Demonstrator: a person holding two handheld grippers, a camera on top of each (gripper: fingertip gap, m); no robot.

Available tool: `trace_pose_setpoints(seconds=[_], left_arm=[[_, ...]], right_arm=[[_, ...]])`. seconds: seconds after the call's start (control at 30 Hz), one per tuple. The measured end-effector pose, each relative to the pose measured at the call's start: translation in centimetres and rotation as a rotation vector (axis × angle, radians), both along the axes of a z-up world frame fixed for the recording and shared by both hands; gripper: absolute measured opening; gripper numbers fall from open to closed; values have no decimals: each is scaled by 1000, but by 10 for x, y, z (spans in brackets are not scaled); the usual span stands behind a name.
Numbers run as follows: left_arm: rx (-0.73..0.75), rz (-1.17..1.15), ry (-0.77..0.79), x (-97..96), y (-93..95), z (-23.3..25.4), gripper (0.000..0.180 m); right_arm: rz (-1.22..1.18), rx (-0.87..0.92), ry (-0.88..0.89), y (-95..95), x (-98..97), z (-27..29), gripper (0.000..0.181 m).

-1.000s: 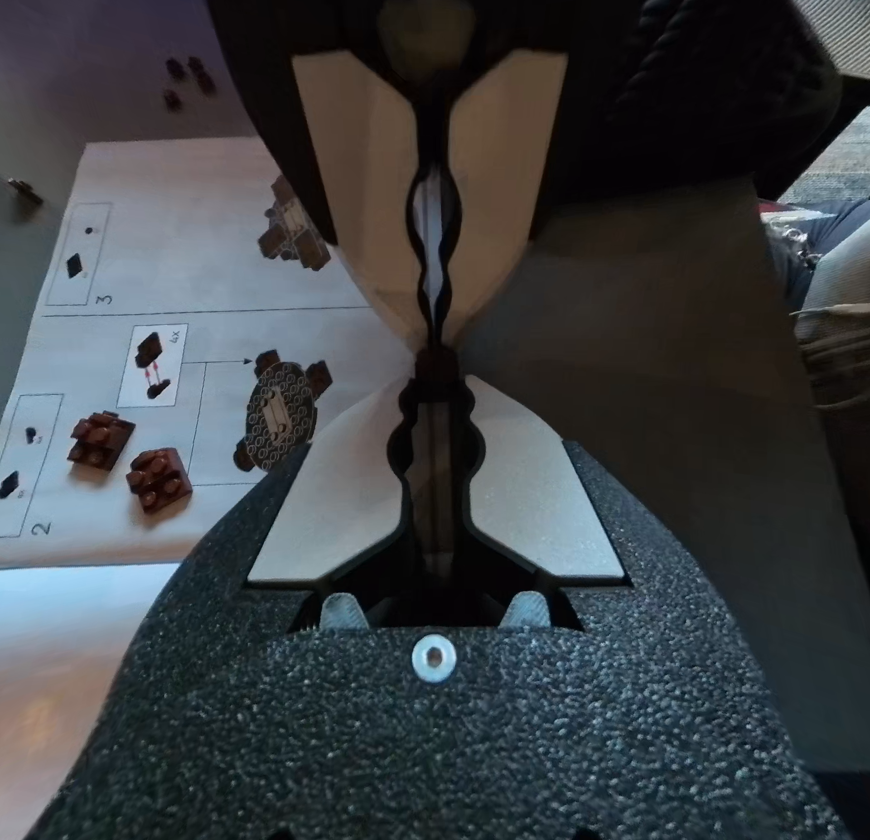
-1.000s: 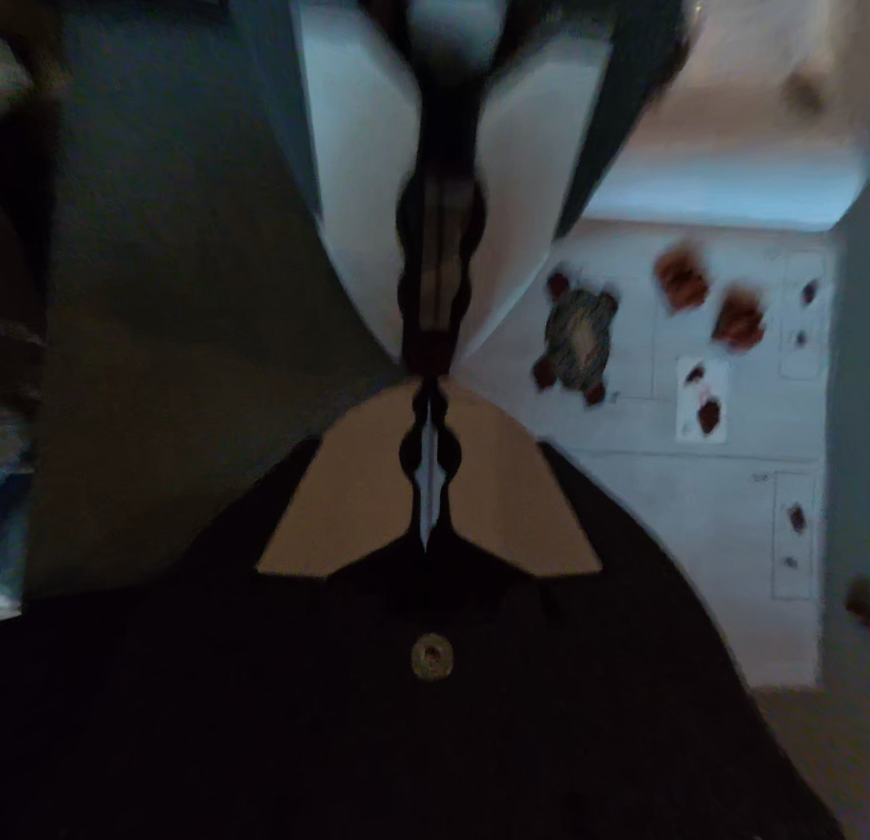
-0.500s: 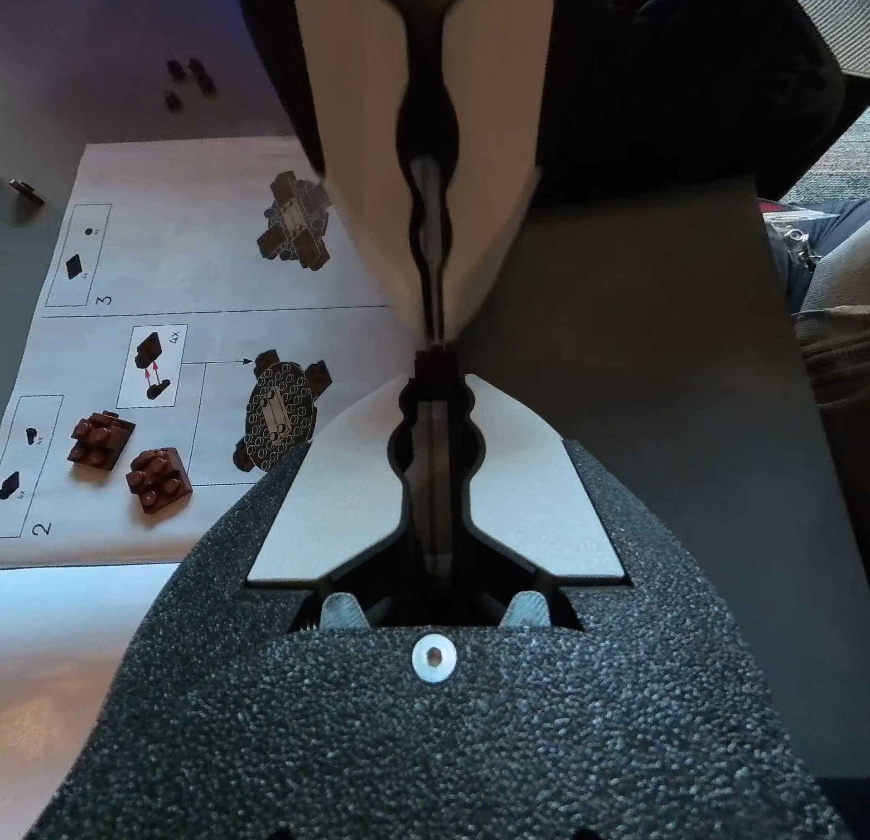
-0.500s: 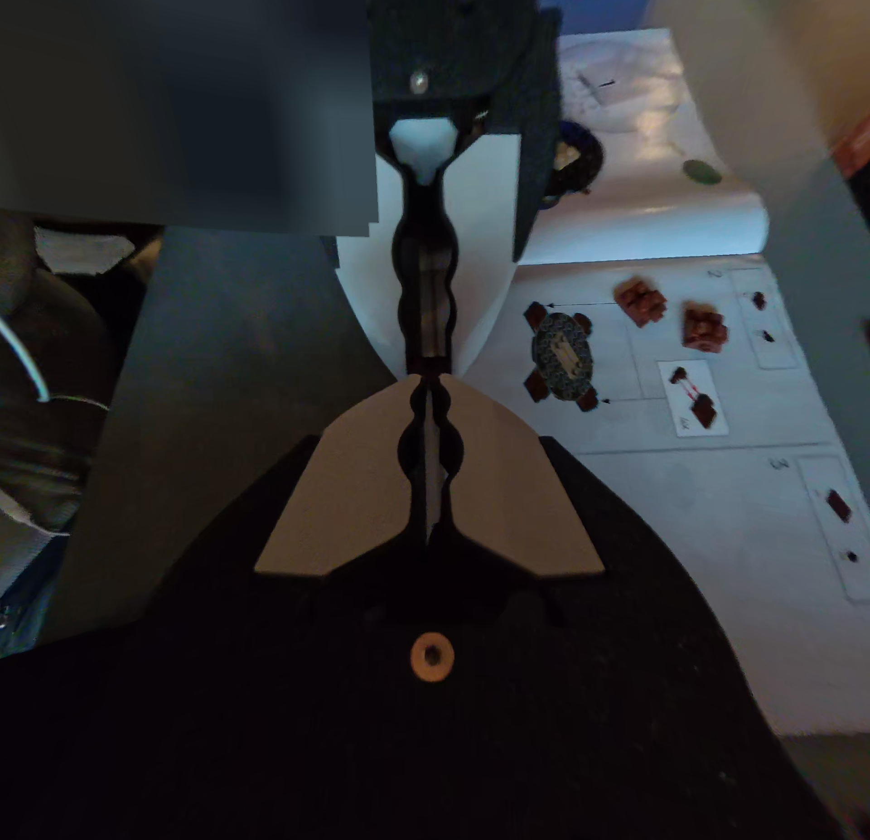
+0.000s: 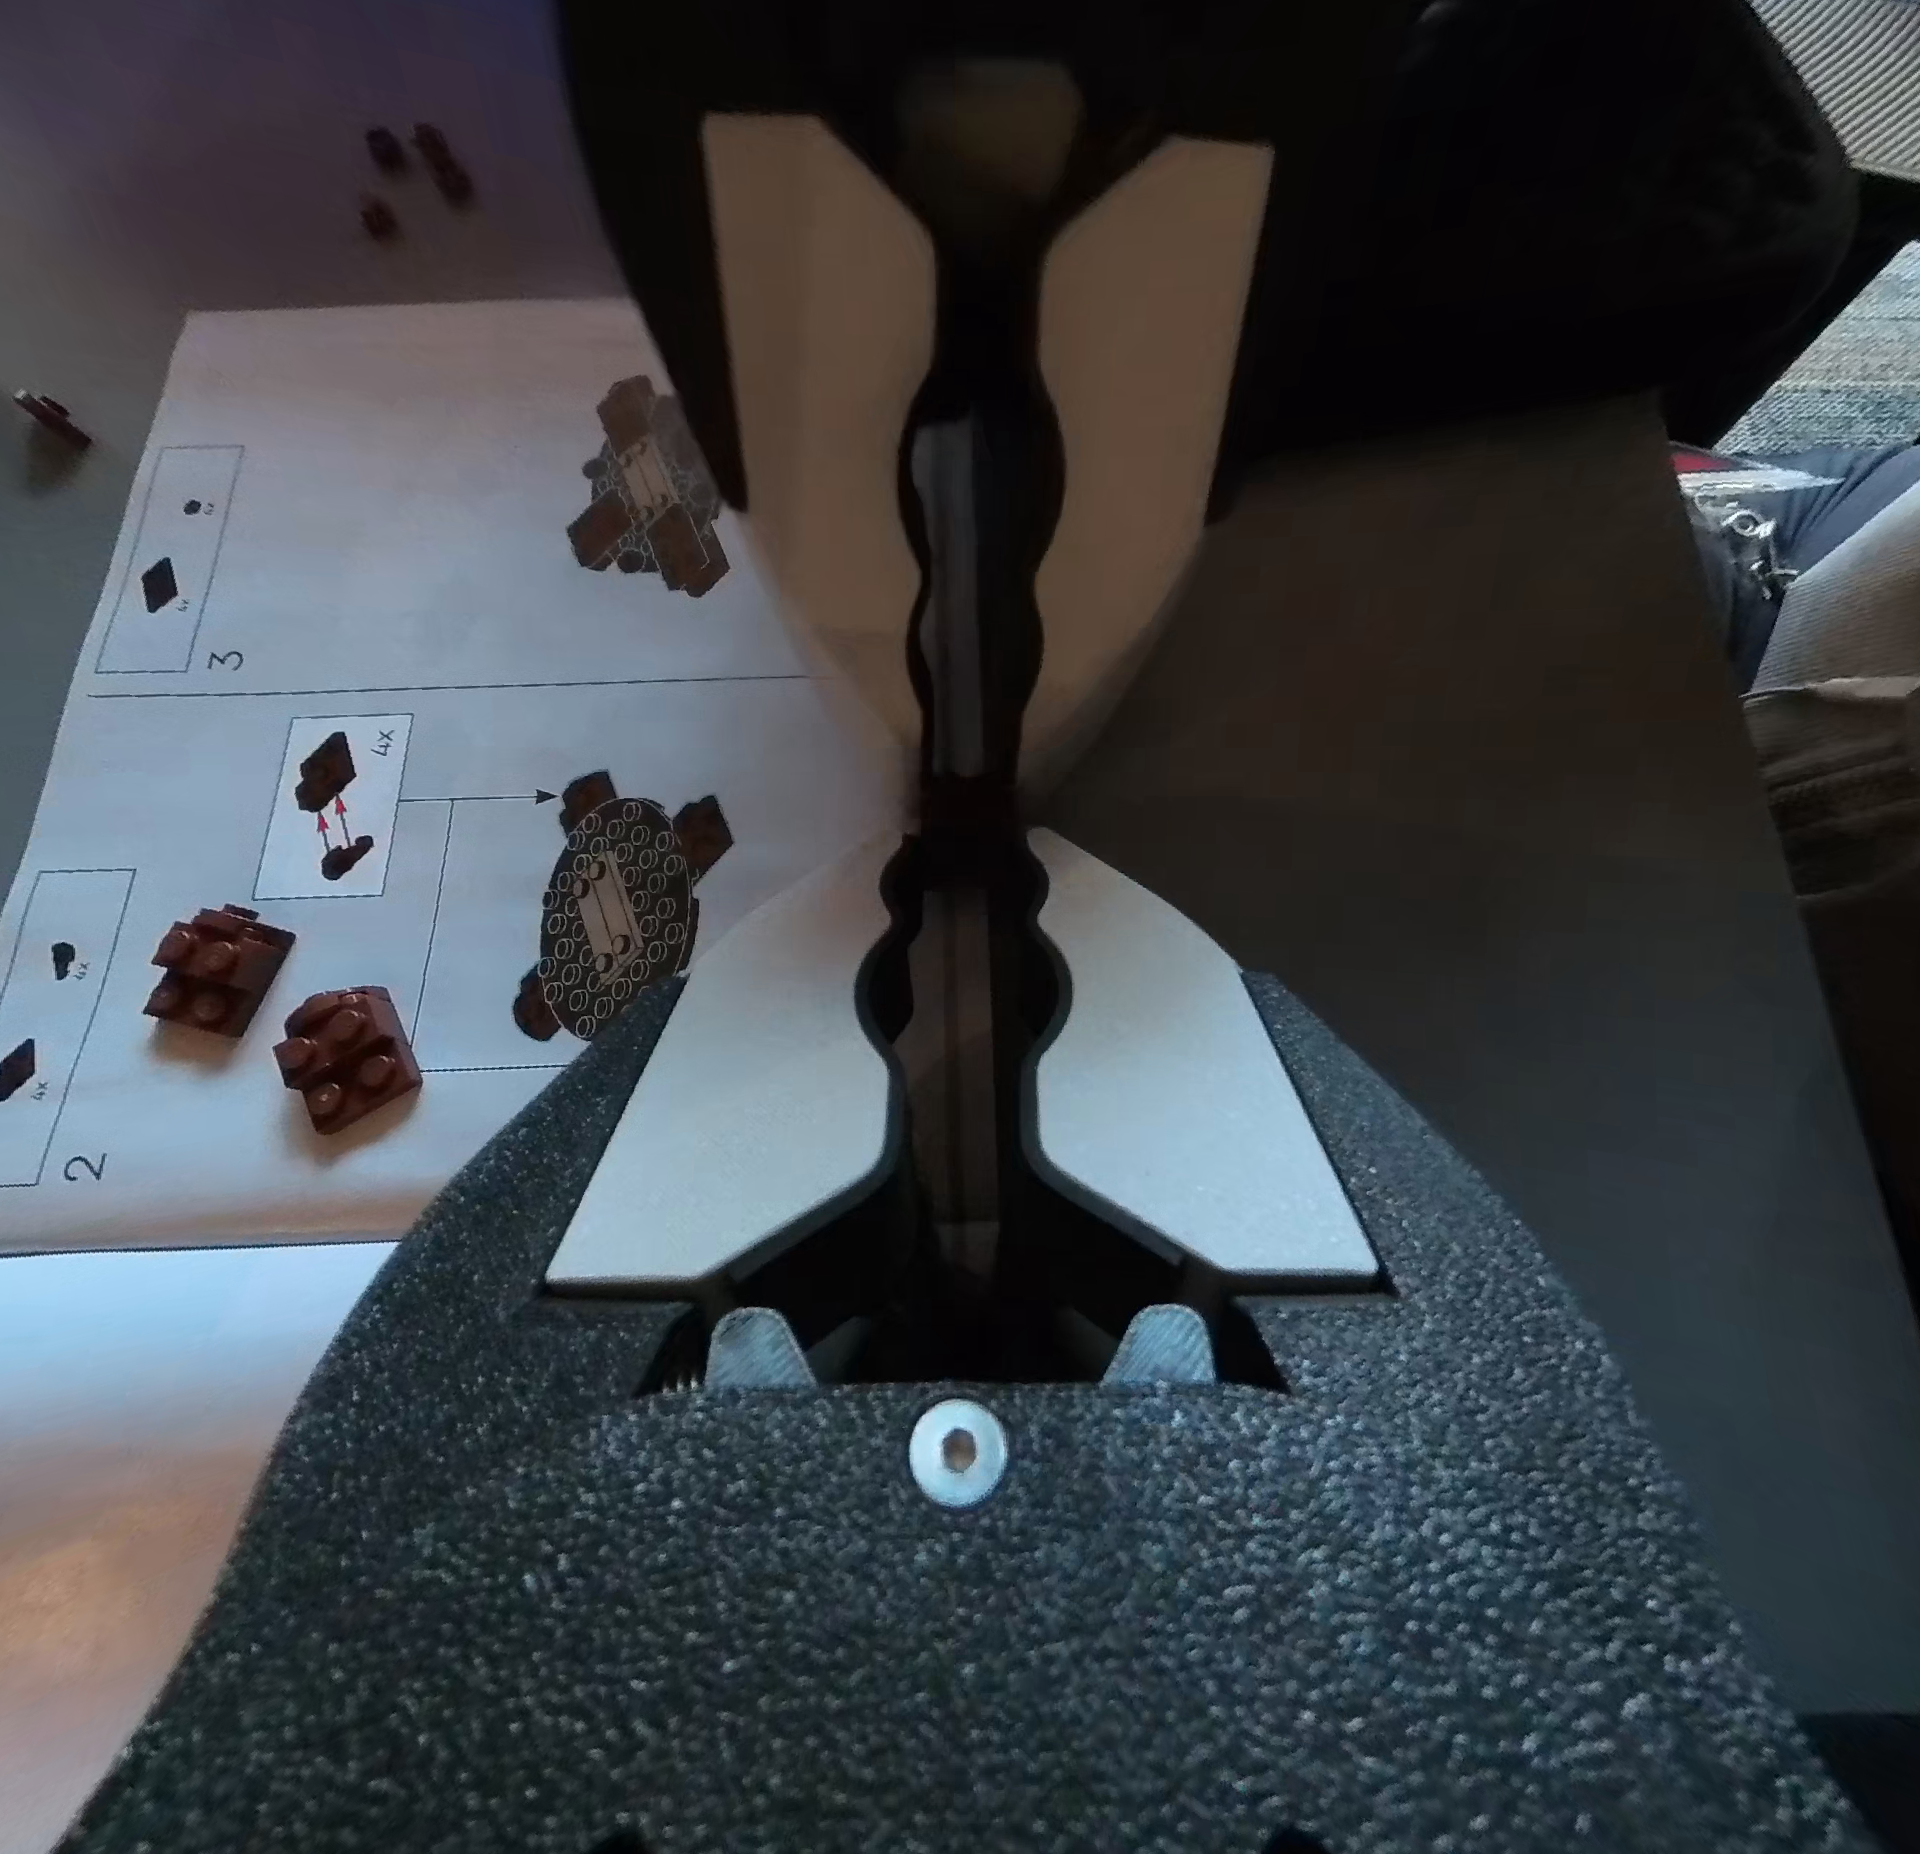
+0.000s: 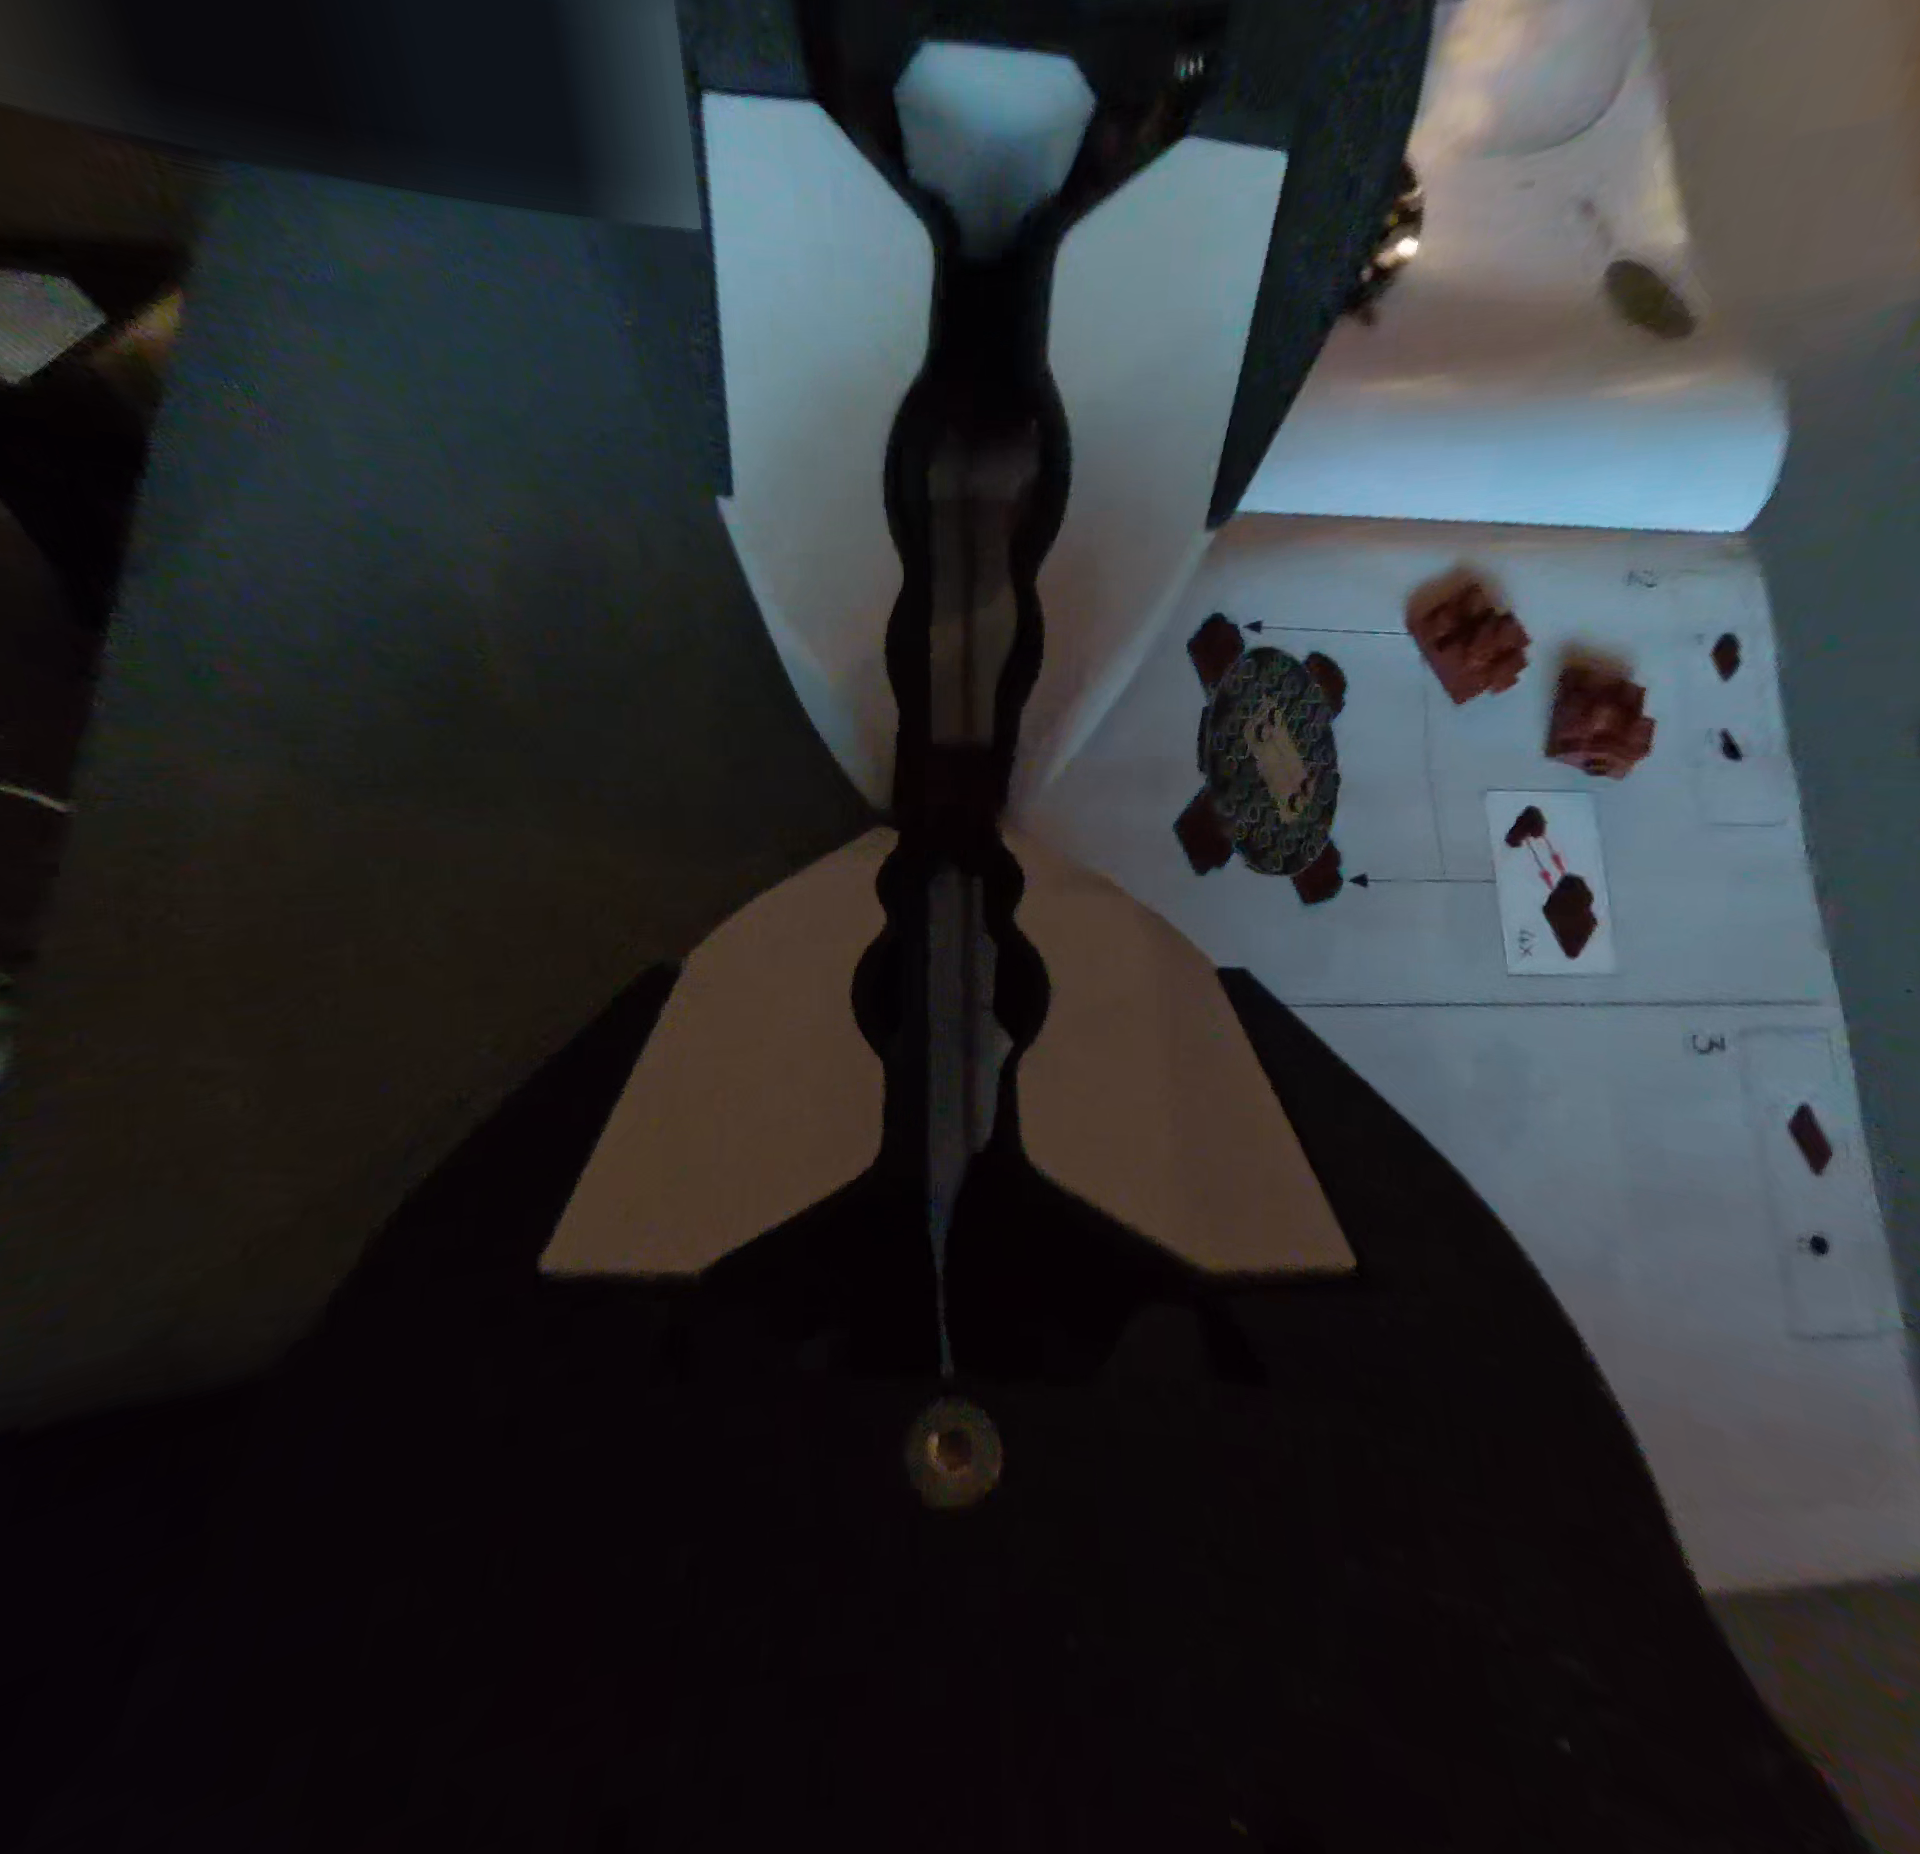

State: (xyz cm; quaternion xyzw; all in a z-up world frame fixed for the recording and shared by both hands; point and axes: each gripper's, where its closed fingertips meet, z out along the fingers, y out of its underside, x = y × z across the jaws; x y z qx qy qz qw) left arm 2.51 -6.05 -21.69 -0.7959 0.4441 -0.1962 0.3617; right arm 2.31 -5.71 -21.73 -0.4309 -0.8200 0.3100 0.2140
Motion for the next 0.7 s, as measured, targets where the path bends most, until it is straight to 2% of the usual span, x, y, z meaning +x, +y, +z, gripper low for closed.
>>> trace_pose_setpoints(seconds=[0.23,0.4,0.7], left_arm=[[15,-1,11,1,-1,0,15],[10,-1,8,0,0,0,15],[14,-2,10,1,-1,0,15]], right_arm=[[-44,-127,69,10,9,15,5],[-27,-37,9,9,12,-1,4],[-1,-80,23,3,4,-2,0]])
